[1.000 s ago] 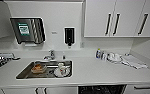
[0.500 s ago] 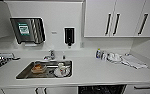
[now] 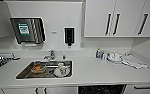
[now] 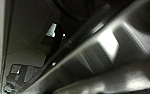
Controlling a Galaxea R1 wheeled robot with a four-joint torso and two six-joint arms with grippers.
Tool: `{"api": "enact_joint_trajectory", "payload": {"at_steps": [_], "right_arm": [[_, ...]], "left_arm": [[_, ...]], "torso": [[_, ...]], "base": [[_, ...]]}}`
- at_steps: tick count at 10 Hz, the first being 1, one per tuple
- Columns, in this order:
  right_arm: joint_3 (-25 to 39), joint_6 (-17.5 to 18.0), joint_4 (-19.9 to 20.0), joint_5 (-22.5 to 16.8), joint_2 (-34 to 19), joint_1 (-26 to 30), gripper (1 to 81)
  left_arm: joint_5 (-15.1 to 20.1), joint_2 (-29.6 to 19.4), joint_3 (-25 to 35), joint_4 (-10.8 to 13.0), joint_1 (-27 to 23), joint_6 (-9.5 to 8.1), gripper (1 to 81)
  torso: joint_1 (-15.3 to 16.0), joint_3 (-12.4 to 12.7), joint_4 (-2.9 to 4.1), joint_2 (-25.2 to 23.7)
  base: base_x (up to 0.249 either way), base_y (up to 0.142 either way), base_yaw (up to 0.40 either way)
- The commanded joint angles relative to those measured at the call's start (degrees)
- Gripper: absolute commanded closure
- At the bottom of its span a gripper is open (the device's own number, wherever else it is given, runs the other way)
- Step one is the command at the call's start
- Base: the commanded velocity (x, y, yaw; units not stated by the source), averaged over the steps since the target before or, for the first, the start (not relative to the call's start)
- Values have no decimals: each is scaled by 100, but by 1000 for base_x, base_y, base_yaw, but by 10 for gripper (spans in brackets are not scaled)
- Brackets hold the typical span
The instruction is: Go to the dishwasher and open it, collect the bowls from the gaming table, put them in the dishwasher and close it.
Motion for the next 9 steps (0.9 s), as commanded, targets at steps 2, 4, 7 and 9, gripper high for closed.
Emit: {"api": "enact_joint_trajectory", "payload": {"at_steps": [2, 4, 7, 9], "right_arm": [[-125, 325, 725, -1051, -328, 1645, 10], [-117, 395, 725, -1130, -345, 1953, 10], [-152, 386, 1268, -1944, -739, 2130, 10], [-161, 395, 1463, -2449, -1189, 2261, 10]], "left_arm": [[234, -113, 13, -26, -328, 11, 10], [234, -122, 13, 0, -293, 11, 10], [234, -95, 13, 10, -284, 37, 10], [234, -60, 13, 27, -284, 55, 10]], "torso": [[0, 0, 0, 0], [0, -2, 0, 0], [2, -2, 0, 0], [2, -5, 0, 0]], "base": [[0, 0, 0], [0, 0, 0], [0, 0, 0], [0, 0, 0]]}}
